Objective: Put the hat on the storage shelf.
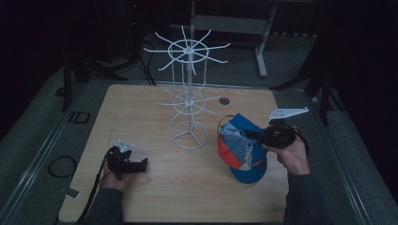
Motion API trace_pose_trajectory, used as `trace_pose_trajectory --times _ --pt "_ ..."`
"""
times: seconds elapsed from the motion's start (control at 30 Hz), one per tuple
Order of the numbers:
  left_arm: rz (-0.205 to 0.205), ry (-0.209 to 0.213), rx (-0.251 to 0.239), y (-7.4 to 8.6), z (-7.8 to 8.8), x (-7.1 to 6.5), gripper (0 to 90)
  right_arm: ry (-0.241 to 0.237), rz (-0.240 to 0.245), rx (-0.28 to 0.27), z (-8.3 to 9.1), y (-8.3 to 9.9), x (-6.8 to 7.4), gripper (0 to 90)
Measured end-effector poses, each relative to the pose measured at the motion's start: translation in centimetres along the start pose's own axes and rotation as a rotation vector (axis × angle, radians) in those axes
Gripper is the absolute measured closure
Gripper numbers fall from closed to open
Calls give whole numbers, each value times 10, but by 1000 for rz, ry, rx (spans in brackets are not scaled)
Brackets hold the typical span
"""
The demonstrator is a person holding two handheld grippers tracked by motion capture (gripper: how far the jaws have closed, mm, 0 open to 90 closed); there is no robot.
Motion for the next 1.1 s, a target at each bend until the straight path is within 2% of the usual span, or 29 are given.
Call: trace_pose_trajectory --times 0.17,0.3,1.1 --pt "-1 0 0 0 0 0 2 -3 -2 -19 4 -3 0 877" --pt "-1 0 0 0 0 0 2 -26 -11 -40 7 -4 1 877" --pt "0 1 0 0 0 0 2 4 -15 -130 22 -16 0 877"
Point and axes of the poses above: each handheld gripper's, and its own axes: z roughly backward along the jaws, y roughly out of its underside, x roughly to its left, the point moved 4 cm from there along -z, roughly forward along the jaws, and after that the axes turned 2 degrees about -z, right-handed, at the moved point
